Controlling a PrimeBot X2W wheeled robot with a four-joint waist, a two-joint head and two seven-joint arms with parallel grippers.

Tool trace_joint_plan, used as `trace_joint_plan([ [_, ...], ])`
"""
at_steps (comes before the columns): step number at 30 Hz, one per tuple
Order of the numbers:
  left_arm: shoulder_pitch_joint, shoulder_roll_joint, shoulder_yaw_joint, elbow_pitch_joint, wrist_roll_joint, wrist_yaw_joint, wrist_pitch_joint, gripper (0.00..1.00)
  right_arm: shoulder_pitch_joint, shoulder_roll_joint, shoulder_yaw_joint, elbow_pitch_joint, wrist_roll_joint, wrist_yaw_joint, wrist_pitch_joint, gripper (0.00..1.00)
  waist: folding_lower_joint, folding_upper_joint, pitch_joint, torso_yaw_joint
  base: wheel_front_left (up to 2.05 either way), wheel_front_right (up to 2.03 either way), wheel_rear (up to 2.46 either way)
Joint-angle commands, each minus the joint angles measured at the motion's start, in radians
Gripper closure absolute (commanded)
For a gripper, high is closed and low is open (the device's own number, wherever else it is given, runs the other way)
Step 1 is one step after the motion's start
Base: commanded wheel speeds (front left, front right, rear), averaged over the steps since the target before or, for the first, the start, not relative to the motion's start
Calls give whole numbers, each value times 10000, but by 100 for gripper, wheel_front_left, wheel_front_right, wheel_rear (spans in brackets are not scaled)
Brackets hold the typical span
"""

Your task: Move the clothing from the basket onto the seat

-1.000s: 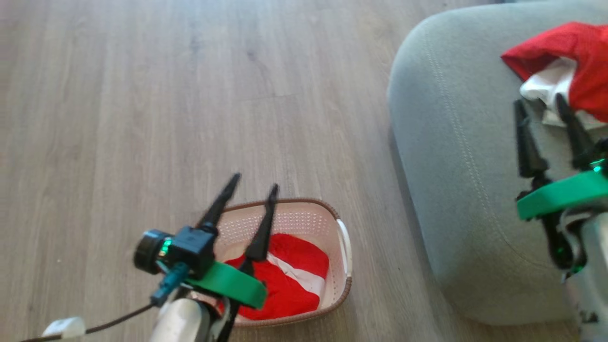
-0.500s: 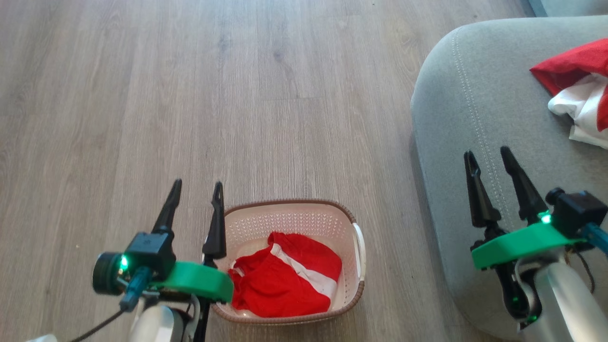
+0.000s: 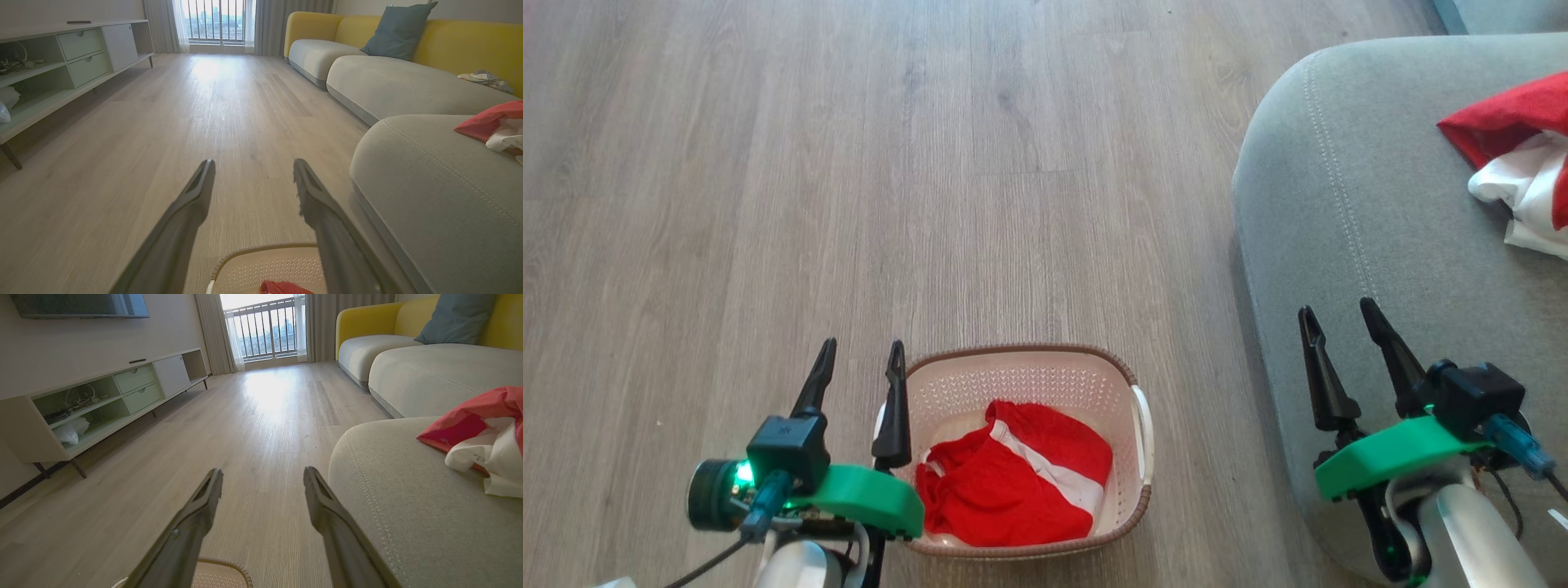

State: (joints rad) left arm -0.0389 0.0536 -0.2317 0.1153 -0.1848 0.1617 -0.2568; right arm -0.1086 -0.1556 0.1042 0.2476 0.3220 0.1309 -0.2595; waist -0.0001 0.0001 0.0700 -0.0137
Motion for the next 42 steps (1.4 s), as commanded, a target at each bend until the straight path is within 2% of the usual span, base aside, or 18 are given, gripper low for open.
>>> trace_joint_plan([
  [1, -282, -33, 249, -277, -63, 36, -49, 0, -172, 51, 207, -264, -81, -2, -23, 0, 1, -1, 4, -23, 0, 0, 0],
  [27, -478, -34, -52, -173, 27, -147, -49, 0, -386, -16, 75, -329, -29, -2, -23, 0, 1, -1, 457, -104, 0, 0, 0],
  [35, -1150, -34, -704, 1194, 102, -563, -49, 0, -844, -48, -349, -549, -460, -2, -23, 0, 1, -1, 1677, -365, 0, 0, 0],
  [42, -2499, -34, -1123, 2971, 425, -829, -49, 0, -1381, -79, -438, -1080, -643, -2, -23, 0, 1, -1, 3579, -835, 0, 0, 0],
])
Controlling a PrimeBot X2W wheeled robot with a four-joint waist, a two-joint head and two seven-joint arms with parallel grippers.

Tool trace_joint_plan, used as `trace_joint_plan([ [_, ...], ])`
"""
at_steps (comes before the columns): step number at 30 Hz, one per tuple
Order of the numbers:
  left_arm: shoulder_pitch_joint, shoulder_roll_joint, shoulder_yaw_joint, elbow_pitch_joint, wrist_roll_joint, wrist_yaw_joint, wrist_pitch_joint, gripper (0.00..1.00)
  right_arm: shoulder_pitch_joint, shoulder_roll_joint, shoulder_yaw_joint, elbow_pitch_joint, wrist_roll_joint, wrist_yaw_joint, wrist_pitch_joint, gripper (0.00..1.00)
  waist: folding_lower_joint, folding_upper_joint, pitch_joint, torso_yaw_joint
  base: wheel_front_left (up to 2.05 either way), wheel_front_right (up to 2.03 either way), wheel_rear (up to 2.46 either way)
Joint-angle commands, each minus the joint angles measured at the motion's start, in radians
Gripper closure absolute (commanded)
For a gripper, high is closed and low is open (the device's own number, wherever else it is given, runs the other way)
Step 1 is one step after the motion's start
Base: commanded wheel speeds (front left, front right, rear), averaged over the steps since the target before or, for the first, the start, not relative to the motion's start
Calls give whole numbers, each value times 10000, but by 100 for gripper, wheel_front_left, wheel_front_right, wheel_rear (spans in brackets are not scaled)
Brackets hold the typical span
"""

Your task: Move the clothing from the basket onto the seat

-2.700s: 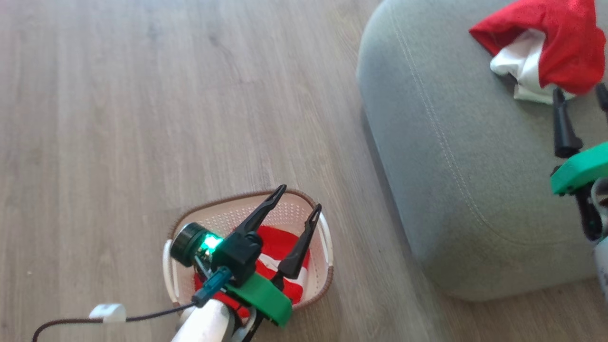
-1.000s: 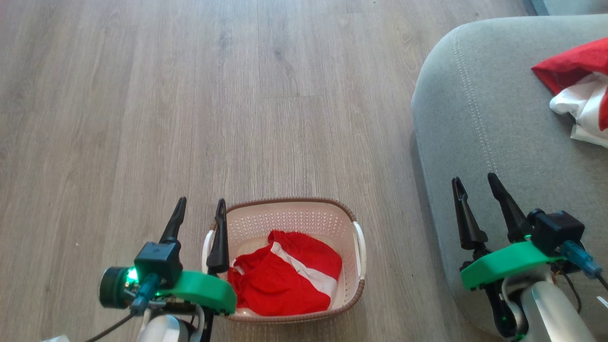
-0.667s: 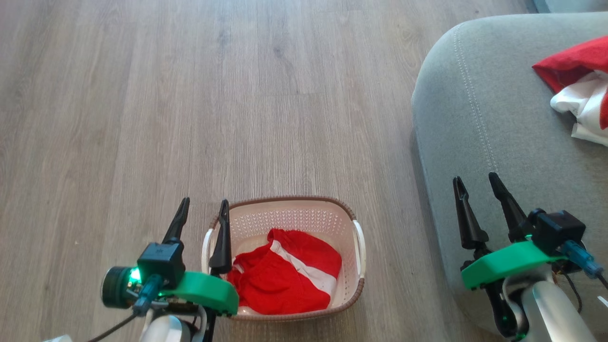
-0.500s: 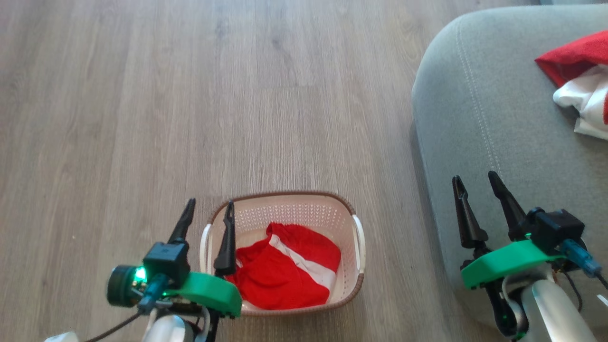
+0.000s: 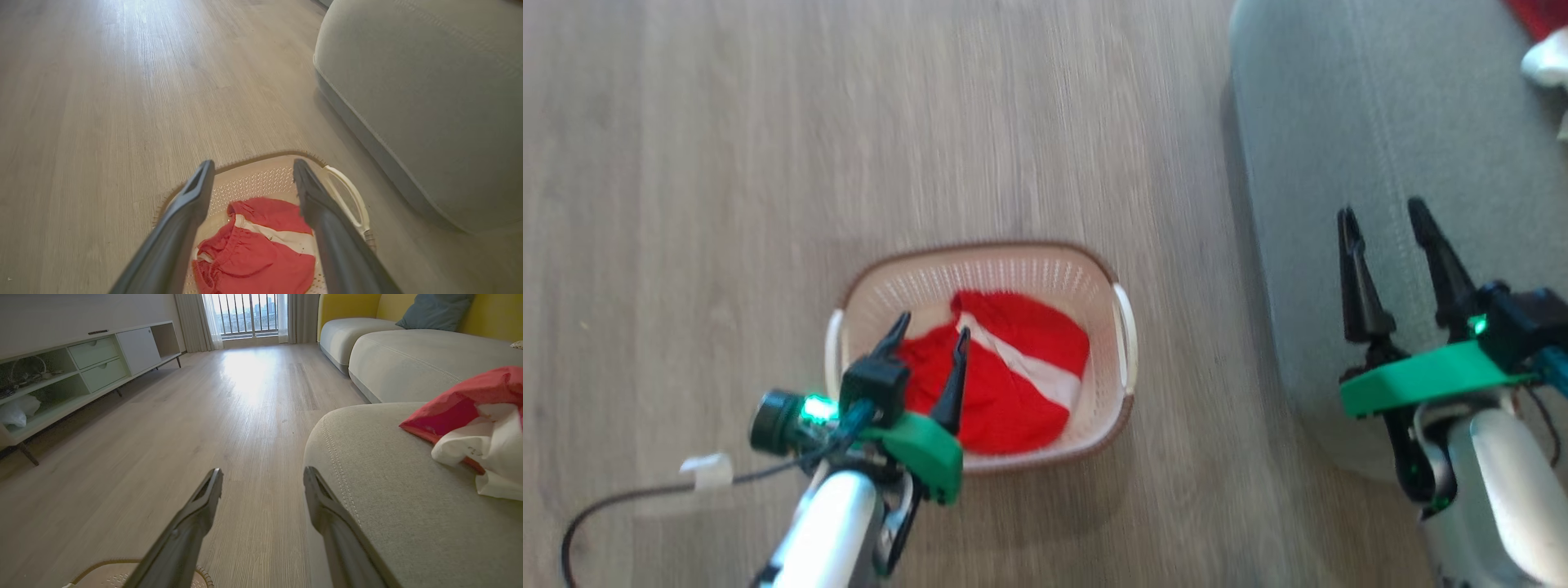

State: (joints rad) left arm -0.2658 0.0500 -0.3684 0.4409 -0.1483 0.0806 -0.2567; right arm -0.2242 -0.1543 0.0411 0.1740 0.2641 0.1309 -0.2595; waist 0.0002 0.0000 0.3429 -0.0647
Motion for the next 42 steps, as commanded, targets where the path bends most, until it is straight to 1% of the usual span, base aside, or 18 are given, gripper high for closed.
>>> trace_joint_plan([
  [1, -490, 3, 193, -11, 258, -46, -51, 0, -320, -127, 248, -486, -128, -2, -23, 0, -2, 0, 1152, -405, 0, 0, 0],
  [6, -1706, 92, 56, 1467, 956, -176, -51, 0, -727, -130, 456, -1204, -196, -2, -23, 0, -2, 0, 2606, -899, 0, 0, 0],
  [12, -3205, 293, 121, 3259, 1136, -402, -51, 0, -1081, 85, 646, -1912, -278, -2, -23, 0, -2, 0, 4021, -1407, 0, 0, 0],
  [15, -3864, 449, 186, 4145, 1157, -475, -51, 0, -1251, 248, 839, -2154, -290, -2, -23, 0, -2, 0, 4574, -1691, 0, 0, 0],
  [17, -4260, 543, 220, 4709, 1189, -424, -51, 0, -1352, 370, 949, -2295, -246, -2, -23, 0, -2, 0, 4870, -1878, 0, 0, 0],
  [18, -4260, 543, 220, 4709, 1189, -424, -51, 0, -1352, 370, 949, -2295, -246, -2, -23, 0, -2, 0, 4870, -1878, 0, 0, 0],
  [19, -4473, 620, 166, 5039, 1309, -311, -51, 0, -1390, 425, 994, -2354, -235, -2, -23, 0, -2, 0, 4995, -1957, 0, 0, 0],
  [21, -4955, 724, 128, 5578, 1505, 98, -51, 0, -1443, 530, 1083, -2463, -209, -2, -23, 0, -2, 0, 5256, -2105, 0, 0, 0],
  [22, -5190, 733, 147, 5829, 1521, 225, -51, 0, -1470, 574, 1123, -2522, -209, -2, -23, 0, -2, 0, 5390, -2171, 0, 0, 0],
  [25, -5925, 724, 80, 6891, 1581, 287, 49, 0, -1553, 664, 1088, -2669, -347, -2, -23, 0, -2, 0, 5769, -2328, 0, 0, 0],
  [28, -6658, 801, -57, 7710, 1700, 281, 419, 0, -1691, 755, 1121, -2727, -328, -2, -23, 0, -2, 0, 6122, -2540, 0, 0, 0],
  [31, -7069, 897, -147, 8082, 1768, 407, 656, 0, -1754, 825, 1056, -2678, -451, -2, -23, 0, -2, 0, 6231, -2652, 0, 0, 0],
  [34, -7345, 1084, -177, 8327, 1775, 694, 1116, 0, -1722, 924, 1044, -2770, -463, -2, -23, 0, -2, 0, 6344, -2760, 0, 0, 0],
  [36, -7497, 1225, -191, 8389, 1804, 970, 1432, 0, -1653, 960, 1116, -2842, -466, -2, -23, 0, -2, 0, 6392, -2804, 0, 0, 0],
  [39, -7737, 1303, -227, 8428, 1831, 1317, 1598, 0, -1542, 993, 1227, -2918, -459, -2, -23, 0, -2, 0, 6478, -2842, 0, 0, 0],
  [42, -7926, 1369, -324, 8457, 1865, 1323, 1877, 0, -1454, 1013, 1281, -2932, -412, -2, -23, 0, -2, 0, 6537, -2879, 0, 0, 0],
])
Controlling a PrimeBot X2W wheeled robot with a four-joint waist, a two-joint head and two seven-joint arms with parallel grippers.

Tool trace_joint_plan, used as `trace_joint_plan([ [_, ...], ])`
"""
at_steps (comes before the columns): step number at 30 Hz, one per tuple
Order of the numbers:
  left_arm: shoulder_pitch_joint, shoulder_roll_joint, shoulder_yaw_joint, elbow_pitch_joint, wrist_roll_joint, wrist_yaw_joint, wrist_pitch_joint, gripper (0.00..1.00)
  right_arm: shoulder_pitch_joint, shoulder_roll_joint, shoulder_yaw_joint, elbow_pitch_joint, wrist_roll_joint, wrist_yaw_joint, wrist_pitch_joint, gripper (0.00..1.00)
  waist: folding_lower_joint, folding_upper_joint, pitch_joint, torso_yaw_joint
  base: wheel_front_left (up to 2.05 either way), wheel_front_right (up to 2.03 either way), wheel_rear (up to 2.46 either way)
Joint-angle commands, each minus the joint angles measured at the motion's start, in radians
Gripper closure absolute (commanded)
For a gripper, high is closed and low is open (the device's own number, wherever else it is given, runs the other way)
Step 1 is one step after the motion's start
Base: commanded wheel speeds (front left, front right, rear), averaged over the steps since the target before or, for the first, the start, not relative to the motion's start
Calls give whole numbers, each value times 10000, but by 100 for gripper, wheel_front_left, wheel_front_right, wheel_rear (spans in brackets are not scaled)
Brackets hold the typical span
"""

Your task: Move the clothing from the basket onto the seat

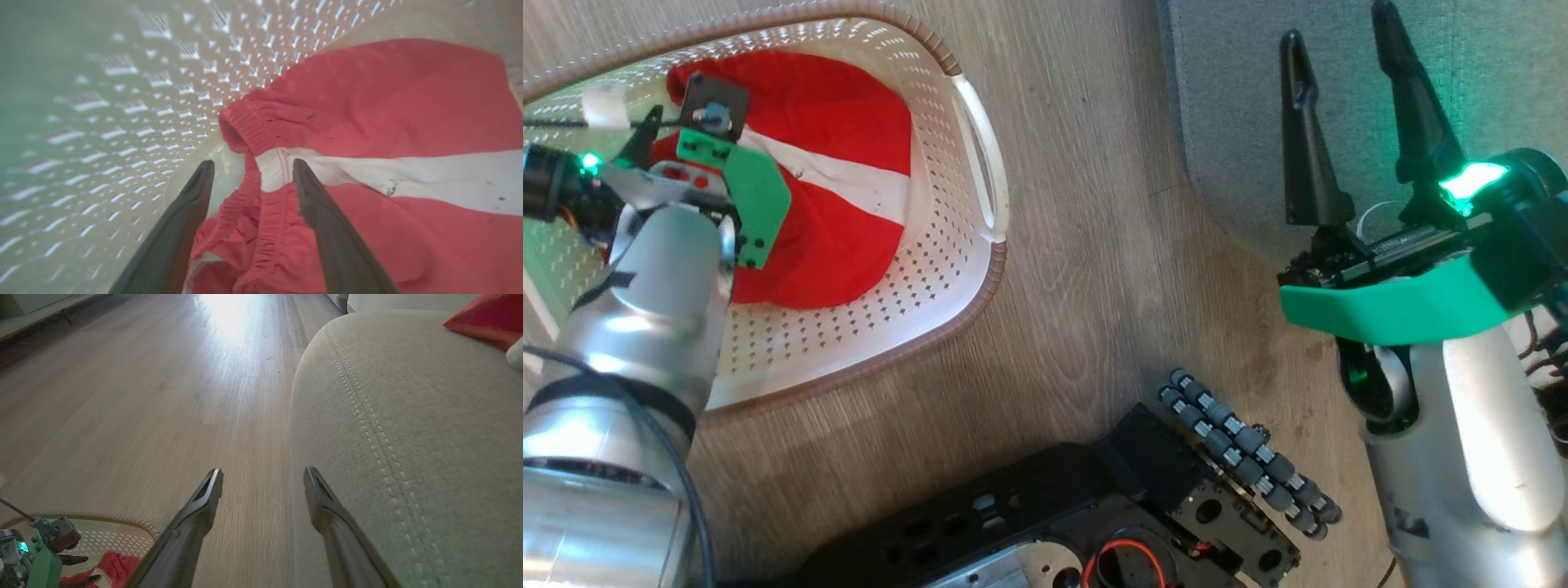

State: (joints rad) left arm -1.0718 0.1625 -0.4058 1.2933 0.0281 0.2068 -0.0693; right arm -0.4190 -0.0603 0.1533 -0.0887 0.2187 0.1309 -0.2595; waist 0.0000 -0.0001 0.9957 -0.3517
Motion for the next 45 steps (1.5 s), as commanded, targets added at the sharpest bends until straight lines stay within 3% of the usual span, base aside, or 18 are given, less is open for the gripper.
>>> trace_joint_plan([
  [1, 83, 289, -51, -58, 181, 39, 171, 0, 521, 79, 175, -316, 50, -2, -23, 0, 0, 1, 27, -21, 0, 0, 0],
  [16, -313, 807, -669, -27, 407, -401, 1664, 0, 1046, 99, 60, -1126, 245, -2, -23, 0, 0, 1, 376, -104, 0, 0, 0],
  [27, -375, 562, -895, -26, 241, -956, 1871, 0, 1207, 100, 54, -1480, 50, -2, -23, 0, 0, 1, 565, 150, 0, 0, 0],
  [28, -373, 516, -912, -26, 212, -1032, 1913, 7, 1199, 100, 42, -1473, 42, -2, -23, 0, 0, 1, 569, 165, 0, 0, 0],
  [30, -385, 434, -934, -26, 152, -1140, 1923, 100, 1169, 100, 19, -1446, 26, -2, -23, 0, 0, 1, 569, 195, 0, 0, 0],
  [45, -356, 228, -1205, -25, -60, -1336, 1388, 100, 476, 100, -81, -1216, 1, -2, -23, 0, 0, 1, 103, 189, 0, 0, 0],
])
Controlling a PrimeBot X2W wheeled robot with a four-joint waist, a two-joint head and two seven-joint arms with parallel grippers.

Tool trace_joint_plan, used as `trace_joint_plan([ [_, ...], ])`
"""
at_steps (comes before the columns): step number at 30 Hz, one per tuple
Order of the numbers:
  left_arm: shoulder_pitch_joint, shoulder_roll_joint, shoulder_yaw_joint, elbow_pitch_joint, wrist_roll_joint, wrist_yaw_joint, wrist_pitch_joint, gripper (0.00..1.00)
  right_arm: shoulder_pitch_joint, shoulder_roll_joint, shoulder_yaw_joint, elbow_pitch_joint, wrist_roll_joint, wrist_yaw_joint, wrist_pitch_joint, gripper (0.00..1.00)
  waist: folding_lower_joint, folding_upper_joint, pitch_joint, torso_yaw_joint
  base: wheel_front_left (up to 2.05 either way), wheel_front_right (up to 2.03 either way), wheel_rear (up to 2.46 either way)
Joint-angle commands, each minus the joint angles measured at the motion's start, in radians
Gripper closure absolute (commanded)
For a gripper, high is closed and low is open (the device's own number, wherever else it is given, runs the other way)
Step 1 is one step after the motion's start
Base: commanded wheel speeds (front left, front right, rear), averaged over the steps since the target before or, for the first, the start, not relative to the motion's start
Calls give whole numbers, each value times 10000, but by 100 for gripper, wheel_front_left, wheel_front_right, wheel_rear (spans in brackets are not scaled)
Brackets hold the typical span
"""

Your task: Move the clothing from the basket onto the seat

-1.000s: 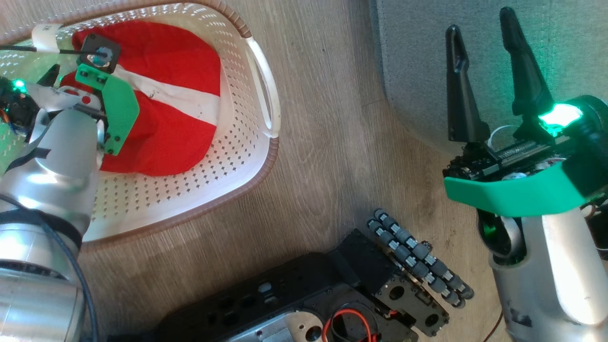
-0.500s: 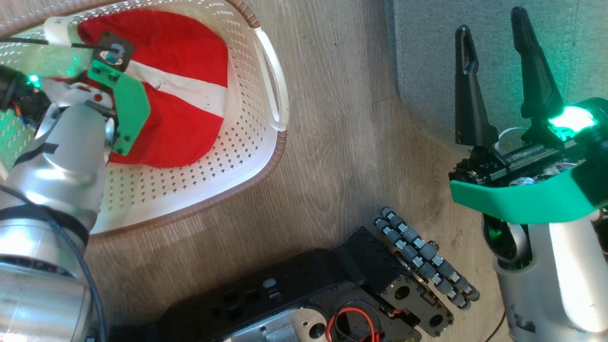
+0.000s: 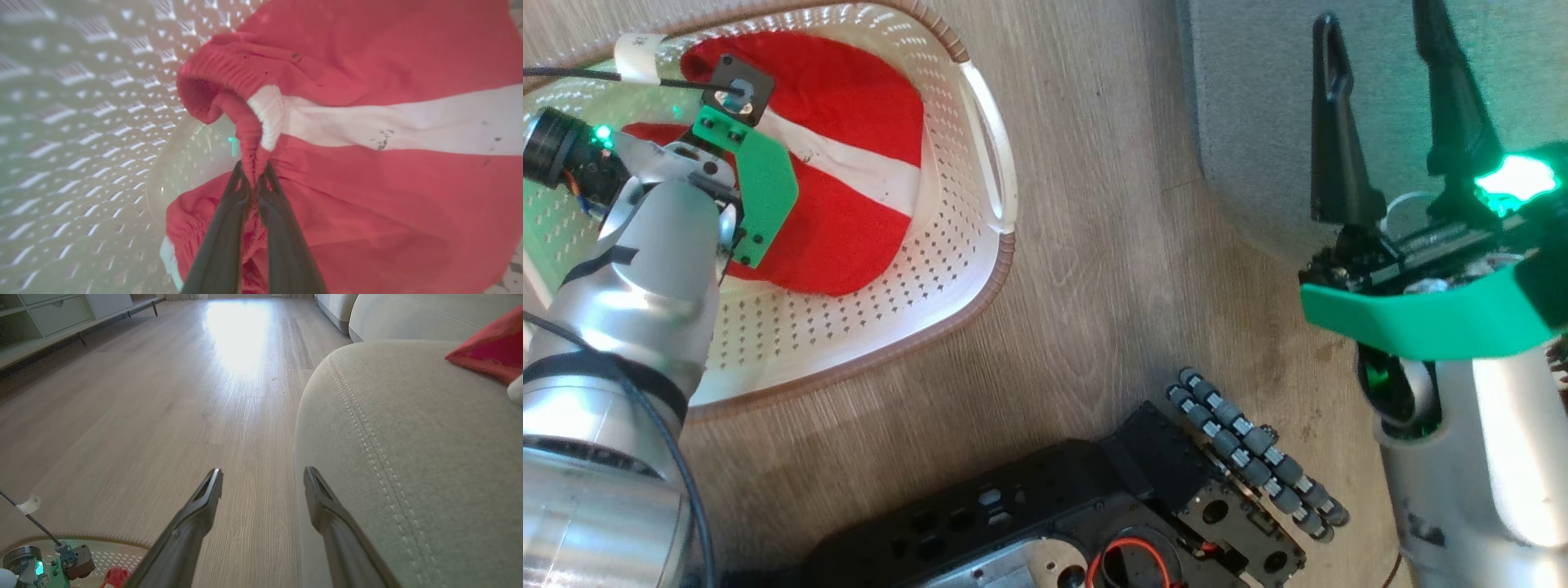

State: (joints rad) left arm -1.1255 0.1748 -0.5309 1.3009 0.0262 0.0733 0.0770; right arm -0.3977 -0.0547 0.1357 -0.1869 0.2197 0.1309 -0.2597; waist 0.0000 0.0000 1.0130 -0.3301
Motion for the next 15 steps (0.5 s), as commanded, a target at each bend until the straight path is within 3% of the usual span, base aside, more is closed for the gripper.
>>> trace_joint_plan([
  [1, 216, 113, 28, -102, -56, -16, -159, 100, 174, 45, 90, -196, 19, -2, -21, 0, 0, 0, -139, -52, 0, 0, 0],
  [8, 645, 100, 191, -102, -438, 38, -851, 100, -420, 45, 182, 239, 104, -2, -21, 0, 0, 0, -951, -217, 0, 0, 0],
  [15, 1613, -419, 653, -102, -1223, -94, -2252, 100, -396, 45, -76, 776, -237, -2, -21, 0, 0, 0, -2747, 296, 0, 0, 0],
])
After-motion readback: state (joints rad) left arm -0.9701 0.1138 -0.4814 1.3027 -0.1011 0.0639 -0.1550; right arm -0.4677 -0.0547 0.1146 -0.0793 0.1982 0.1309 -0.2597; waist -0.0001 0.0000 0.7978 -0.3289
